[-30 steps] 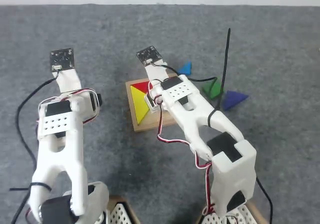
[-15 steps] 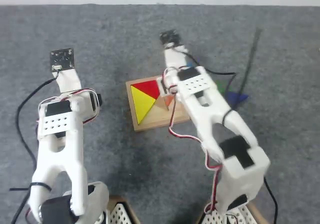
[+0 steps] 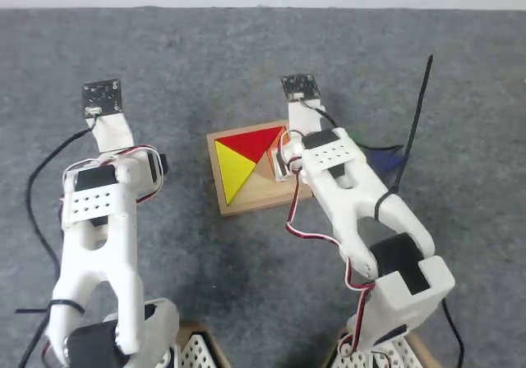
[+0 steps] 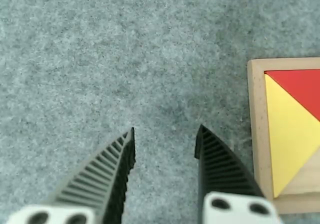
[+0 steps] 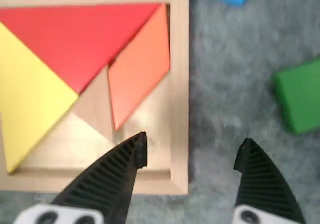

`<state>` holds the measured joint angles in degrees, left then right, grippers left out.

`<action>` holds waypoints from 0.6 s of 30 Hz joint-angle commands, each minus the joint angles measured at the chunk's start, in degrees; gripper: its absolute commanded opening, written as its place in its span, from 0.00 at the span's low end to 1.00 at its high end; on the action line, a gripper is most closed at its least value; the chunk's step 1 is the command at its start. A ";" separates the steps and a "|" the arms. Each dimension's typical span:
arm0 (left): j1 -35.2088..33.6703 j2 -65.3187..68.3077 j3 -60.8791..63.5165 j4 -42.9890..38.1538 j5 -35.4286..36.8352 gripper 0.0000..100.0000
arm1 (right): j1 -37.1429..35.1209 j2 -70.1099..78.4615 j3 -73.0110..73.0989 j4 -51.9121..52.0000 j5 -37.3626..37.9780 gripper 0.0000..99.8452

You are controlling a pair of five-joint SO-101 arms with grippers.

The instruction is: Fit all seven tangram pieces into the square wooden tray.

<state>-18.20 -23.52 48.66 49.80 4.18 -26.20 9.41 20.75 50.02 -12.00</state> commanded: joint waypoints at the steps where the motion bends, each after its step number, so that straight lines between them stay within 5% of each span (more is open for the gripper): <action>1: 0.35 -0.53 -0.22 -0.18 -0.53 0.20 | 0.48 -1.45 -0.26 3.56 -0.35 0.29; 18: 0.35 -0.88 0.31 -0.44 -0.53 0.20 | -2.24 3.30 1.85 11.38 2.73 0.29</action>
<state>-18.20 -23.52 49.45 49.80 4.18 -27.08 13.01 21.71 58.81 -10.51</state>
